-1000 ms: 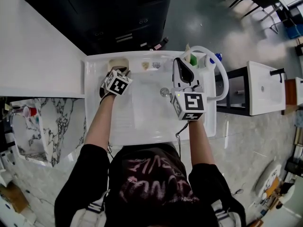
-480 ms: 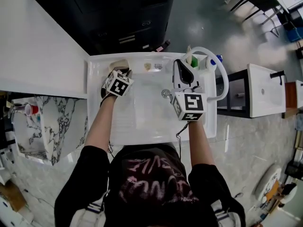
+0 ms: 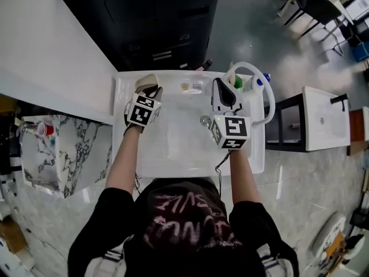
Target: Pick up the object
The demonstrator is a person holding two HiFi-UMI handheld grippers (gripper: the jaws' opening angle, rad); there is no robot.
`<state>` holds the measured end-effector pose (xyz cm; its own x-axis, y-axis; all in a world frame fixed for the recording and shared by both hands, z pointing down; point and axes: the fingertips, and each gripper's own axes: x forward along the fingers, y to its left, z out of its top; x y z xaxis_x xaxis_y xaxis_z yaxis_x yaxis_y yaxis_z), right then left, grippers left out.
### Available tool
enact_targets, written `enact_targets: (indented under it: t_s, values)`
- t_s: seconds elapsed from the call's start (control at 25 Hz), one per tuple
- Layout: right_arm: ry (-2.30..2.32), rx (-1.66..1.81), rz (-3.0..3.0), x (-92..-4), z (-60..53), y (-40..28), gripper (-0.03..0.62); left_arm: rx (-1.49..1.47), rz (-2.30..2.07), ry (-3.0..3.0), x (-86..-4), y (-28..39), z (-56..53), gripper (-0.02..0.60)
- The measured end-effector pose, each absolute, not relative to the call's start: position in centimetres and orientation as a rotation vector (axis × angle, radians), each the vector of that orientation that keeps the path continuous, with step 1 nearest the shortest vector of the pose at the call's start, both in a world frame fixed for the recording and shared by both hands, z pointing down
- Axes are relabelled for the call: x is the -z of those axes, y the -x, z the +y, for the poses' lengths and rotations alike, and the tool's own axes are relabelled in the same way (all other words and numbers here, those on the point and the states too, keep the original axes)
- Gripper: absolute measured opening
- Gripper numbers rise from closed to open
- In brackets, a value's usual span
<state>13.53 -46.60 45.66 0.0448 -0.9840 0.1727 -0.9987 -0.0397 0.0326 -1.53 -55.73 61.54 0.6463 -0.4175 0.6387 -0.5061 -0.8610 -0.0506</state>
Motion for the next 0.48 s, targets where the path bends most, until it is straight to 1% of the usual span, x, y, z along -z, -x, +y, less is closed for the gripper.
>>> enact_targets:
  t_s: [0.48]
  values:
    - [-2.119,-0.126,-2.132,-43.5,-45.5,-13.2,0.015,-0.681,-1.020,-2.811,-50.2,3.9,-54.1,0.043]
